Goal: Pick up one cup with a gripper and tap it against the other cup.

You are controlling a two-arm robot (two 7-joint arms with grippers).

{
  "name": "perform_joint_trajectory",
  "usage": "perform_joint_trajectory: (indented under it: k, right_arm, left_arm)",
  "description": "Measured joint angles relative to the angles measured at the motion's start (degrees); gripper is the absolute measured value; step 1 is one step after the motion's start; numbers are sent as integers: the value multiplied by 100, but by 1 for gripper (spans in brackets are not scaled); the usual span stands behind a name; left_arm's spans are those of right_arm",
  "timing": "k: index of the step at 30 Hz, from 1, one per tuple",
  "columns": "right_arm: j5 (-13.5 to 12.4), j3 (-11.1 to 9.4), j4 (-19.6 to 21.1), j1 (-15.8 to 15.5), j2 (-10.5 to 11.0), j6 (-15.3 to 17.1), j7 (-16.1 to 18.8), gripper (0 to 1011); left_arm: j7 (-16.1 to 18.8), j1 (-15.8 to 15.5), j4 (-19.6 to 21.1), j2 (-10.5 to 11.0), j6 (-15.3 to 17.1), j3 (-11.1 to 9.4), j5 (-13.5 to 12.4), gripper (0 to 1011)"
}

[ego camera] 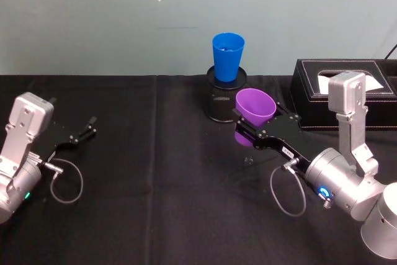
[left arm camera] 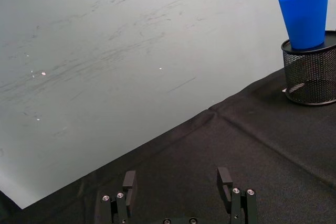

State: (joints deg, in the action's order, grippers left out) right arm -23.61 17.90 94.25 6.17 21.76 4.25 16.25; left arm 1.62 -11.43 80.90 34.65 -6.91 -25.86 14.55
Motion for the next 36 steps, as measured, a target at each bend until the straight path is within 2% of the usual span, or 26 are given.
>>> perform_joint_trajectory:
  k: [36]
  right_arm:
    - [0,5,-11,2,-6,-15,-8,720]
  left_arm:
    - [0,0,0,0,0,0,0,1000]
